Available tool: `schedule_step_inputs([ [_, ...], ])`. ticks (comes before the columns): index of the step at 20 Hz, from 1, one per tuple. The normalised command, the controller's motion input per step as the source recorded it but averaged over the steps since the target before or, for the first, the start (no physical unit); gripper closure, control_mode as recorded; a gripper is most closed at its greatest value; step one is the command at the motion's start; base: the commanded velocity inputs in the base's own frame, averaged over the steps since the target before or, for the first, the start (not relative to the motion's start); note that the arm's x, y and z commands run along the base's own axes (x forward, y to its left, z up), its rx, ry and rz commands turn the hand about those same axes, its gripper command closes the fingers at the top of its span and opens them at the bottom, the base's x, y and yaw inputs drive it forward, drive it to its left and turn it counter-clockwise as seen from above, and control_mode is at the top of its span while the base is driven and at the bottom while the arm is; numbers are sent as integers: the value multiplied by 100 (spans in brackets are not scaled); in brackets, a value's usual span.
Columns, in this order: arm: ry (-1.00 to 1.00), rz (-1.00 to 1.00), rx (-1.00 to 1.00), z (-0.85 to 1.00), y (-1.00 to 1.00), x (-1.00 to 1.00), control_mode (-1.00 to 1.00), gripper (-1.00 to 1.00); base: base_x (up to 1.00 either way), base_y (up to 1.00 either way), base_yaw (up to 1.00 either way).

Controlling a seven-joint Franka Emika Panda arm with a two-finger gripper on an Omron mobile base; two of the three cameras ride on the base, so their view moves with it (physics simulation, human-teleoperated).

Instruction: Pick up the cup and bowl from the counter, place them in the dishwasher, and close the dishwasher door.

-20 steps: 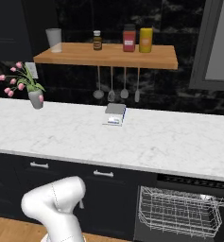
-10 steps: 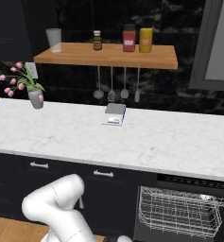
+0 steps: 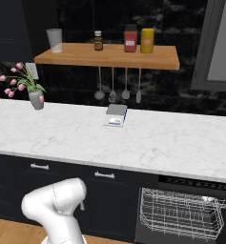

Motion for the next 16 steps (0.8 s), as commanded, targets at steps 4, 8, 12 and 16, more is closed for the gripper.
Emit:
schedule_step_inputs([
  [4, -1, -27, 0, -100, 3, 8, -100, -100, 0, 0, 0],
  [8, 0, -9, 0, -100, 20, 47, -100, -100, 0, 0, 0],
  [12, -13, 0, 0, -100, 12, 76, -100, -100, 0, 0, 0],
  [16, -29, 12, 0, -86, 0, 99, -100, -100, 0, 0, 0],
])
